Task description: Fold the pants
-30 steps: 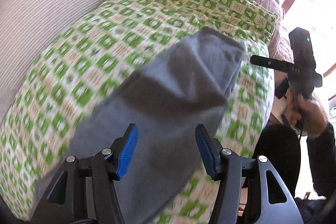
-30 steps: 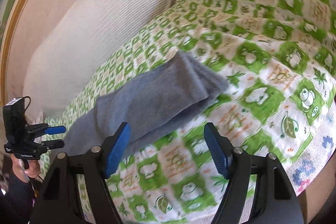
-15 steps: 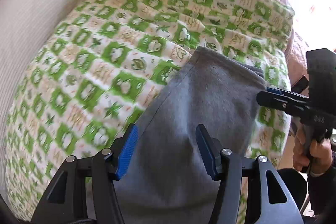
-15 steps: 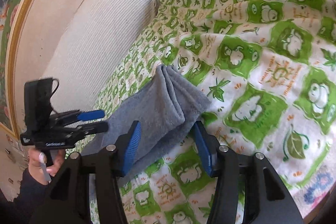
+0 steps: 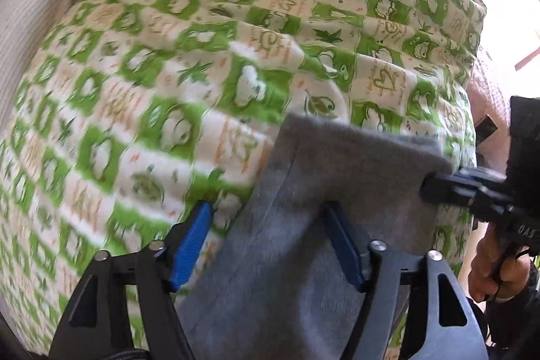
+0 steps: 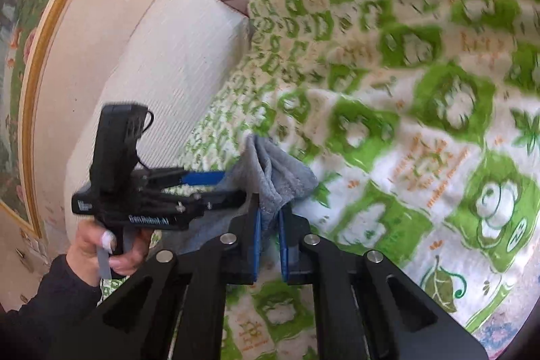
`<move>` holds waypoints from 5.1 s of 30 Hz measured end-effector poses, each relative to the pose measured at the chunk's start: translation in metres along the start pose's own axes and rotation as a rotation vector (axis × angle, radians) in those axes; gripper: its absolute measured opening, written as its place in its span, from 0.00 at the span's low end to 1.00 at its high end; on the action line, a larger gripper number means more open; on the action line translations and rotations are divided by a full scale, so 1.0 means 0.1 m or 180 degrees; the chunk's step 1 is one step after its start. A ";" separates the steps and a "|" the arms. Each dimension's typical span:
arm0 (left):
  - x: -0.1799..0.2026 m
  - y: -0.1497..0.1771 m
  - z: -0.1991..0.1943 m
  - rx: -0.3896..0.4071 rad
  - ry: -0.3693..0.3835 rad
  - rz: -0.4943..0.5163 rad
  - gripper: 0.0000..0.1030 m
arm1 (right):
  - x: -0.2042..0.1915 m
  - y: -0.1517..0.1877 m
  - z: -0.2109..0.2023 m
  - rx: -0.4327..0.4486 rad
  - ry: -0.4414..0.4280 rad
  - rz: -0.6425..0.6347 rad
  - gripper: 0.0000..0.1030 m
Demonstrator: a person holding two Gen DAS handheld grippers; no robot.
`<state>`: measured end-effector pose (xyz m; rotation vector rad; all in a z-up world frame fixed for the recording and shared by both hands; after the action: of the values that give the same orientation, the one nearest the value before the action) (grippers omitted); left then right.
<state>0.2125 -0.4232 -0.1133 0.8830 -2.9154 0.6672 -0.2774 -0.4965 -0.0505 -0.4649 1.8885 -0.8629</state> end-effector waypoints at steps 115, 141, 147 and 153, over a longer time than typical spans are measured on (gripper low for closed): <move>-1.08 4.50 -2.19 0.1598 -0.0242 -0.3283 0.28 | -2.91 2.74 1.48 -0.1794 -0.0677 -0.1680 0.10; -1.05 5.71 -2.58 0.1935 -0.0550 -0.4368 0.33 | -3.88 3.14 1.82 -0.2059 -0.0831 -0.2295 0.34; -0.84 5.69 -2.29 0.1928 -0.0227 -0.4717 0.47 | -4.12 3.18 2.19 -0.2129 -0.0803 -0.2483 0.47; -0.81 5.60 -2.10 0.1903 -0.0240 -0.4981 0.55 | -4.17 3.34 2.66 -0.2349 -0.0630 -0.2653 0.47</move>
<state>-0.0399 0.1233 -0.1547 2.5835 -1.1336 1.1369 0.1656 -0.1006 -0.1121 -1.8023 1.7685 -0.5423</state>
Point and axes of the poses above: each gripper's, at about its wrist camera, not at the fingertips, and z roughly the way its jaws point, x to its right, y to its underside, the point moved 3 cm from there along z, roughly the way its jaws point, and after that the axes turned 10 degrees about x, right-handed, at the moved point
